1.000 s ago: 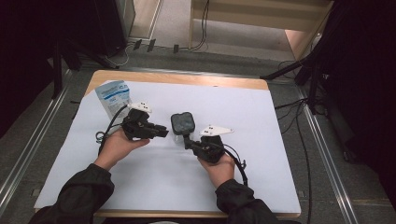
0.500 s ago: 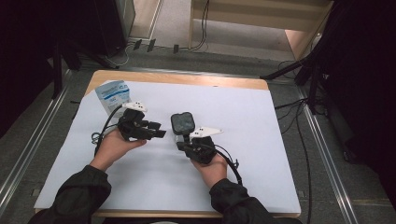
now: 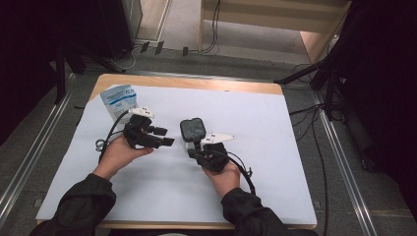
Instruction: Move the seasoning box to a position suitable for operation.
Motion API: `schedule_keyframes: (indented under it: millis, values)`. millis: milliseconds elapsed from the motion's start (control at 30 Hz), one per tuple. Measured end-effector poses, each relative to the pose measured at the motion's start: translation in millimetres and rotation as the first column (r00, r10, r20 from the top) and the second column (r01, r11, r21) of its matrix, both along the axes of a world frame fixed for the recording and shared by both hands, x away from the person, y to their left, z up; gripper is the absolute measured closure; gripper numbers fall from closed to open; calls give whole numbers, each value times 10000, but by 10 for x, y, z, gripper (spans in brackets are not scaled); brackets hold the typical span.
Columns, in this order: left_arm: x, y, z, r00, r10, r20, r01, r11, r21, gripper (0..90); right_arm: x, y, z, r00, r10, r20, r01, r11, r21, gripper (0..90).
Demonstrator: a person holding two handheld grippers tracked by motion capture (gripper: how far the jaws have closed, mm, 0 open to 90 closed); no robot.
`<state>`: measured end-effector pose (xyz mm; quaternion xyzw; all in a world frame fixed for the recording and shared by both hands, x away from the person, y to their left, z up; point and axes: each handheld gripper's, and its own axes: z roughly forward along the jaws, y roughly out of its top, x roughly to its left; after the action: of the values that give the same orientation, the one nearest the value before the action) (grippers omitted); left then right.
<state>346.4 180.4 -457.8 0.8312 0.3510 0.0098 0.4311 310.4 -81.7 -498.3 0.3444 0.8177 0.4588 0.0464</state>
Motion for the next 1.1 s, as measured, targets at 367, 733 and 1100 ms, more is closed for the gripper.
schedule_keyframes:
  millis: [367, 733, 1100]
  values:
    - [37, -12, -12, 10000, 23, 4, -23, 9999, 109, 393, 35, -126, 6, 9990, -414, -157, 415, 9991, 45, 900]
    - [49, -46, -31, 9999, 39, 110, -42, 9998, 214, 393, 117, -305, 15, 9944, -1032, -218, 1034, 9946, 84, 900]
    - [65, -106, -59, 9998, 27, 218, -32, 9997, 231, 455, 189, -453, 21, 9898, -1410, -218, 1409, 9900, -33, 900]
